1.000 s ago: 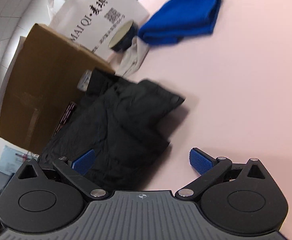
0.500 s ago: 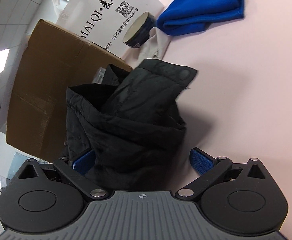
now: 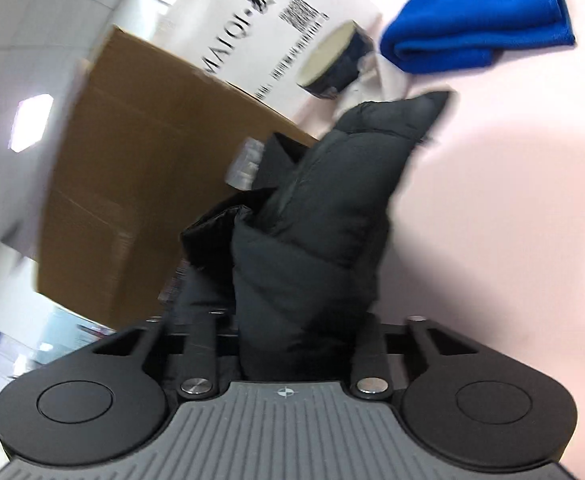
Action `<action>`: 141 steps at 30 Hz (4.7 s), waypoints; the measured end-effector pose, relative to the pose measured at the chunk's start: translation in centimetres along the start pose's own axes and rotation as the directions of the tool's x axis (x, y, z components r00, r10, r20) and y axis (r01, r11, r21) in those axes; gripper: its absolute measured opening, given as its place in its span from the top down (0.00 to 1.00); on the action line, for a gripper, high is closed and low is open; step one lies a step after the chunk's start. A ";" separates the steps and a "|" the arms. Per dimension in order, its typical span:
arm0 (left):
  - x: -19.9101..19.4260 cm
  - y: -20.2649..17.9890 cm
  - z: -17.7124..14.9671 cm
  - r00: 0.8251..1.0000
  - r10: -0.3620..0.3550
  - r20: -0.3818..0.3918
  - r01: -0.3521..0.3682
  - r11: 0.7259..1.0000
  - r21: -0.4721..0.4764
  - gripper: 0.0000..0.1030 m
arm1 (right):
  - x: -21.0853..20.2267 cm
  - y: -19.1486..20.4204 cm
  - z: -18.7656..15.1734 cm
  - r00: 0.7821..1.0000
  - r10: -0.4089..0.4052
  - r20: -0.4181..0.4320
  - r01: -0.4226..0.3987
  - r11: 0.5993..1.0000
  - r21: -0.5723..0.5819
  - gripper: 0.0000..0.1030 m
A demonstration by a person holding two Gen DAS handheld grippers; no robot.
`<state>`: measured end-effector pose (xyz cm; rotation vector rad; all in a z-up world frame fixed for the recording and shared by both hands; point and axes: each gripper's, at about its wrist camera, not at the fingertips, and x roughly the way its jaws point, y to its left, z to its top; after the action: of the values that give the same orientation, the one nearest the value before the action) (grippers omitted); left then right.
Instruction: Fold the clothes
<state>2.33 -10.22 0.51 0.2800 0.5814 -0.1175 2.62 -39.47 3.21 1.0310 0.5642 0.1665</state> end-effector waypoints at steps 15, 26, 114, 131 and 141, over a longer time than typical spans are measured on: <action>-9.3 -6.2 -0.2 0.934 -0.355 -0.034 0.356 0.933 0.057 0.00 | -17.0 -1.0 -0.6 0.997 0.019 0.074 -0.017 1.000 -0.023 0.84; -18.3 -2.4 0.0 1.000 -0.002 0.013 0.001 0.994 0.113 0.00 | -15.7 4.2 0.5 0.995 0.098 0.020 -0.086 0.941 -0.328 0.84; -35.1 6.3 -4.0 0.924 0.379 0.058 -0.354 0.902 -0.249 0.00 | 6.8 20.5 -21.2 0.874 0.001 -0.485 -0.468 0.266 -0.843 0.05; -20.8 10.7 -13.3 0.922 0.163 -0.351 -0.303 0.869 -0.392 0.00 | 14.0 17.5 -20.5 0.847 -0.101 -0.522 -0.448 0.392 -0.803 0.01; -18.8 9.0 -15.1 0.926 0.255 -0.280 -0.347 0.867 -0.358 0.00 | 16.1 15.6 -21.4 0.858 -0.077 -0.508 -0.438 0.406 -0.802 0.00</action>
<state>-19.50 3.44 0.90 -0.0222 0.7634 0.3437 7.21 -8.79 2.23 -0.0870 0.6677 0.8745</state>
